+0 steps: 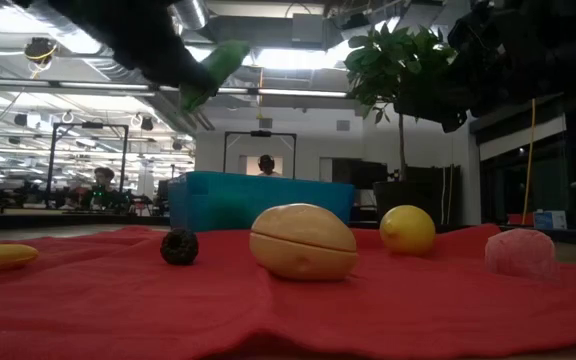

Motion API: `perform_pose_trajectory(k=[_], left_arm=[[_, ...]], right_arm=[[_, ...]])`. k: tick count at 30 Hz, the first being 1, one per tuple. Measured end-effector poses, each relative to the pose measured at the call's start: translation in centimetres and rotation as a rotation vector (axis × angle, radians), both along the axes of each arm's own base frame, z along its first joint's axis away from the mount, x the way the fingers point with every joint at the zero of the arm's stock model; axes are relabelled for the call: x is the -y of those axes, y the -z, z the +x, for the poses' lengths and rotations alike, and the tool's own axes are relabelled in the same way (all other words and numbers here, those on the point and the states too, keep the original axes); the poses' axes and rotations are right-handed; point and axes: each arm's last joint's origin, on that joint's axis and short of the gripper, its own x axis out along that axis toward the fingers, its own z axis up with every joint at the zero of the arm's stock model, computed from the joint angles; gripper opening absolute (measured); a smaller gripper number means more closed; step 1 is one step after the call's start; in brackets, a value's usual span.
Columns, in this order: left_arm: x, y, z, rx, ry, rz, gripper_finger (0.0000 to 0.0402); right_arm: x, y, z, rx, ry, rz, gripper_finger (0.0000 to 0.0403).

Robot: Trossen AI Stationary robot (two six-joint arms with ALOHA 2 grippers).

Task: Pick and placing Produce into tupperware
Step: Put the peas into the blue bin

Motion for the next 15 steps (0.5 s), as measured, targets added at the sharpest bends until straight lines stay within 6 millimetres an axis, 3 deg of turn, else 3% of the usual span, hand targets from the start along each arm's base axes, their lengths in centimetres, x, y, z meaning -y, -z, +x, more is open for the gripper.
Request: perform_pose_trajectory(k=[7,15], left_arm=[[-1.7,-1.1,1.4,-0.149,0.014,-0.055,0.0107],[-3.3,0.4,4.1,-0.329,0.025,-0.125,0.0107]], right_arm=[[0.0,0.3,-0.1,-0.028,0.0,-0.003,0.0163],[0.0,0.4,-0.1,-0.046,0.0,-0.005,0.0163]])
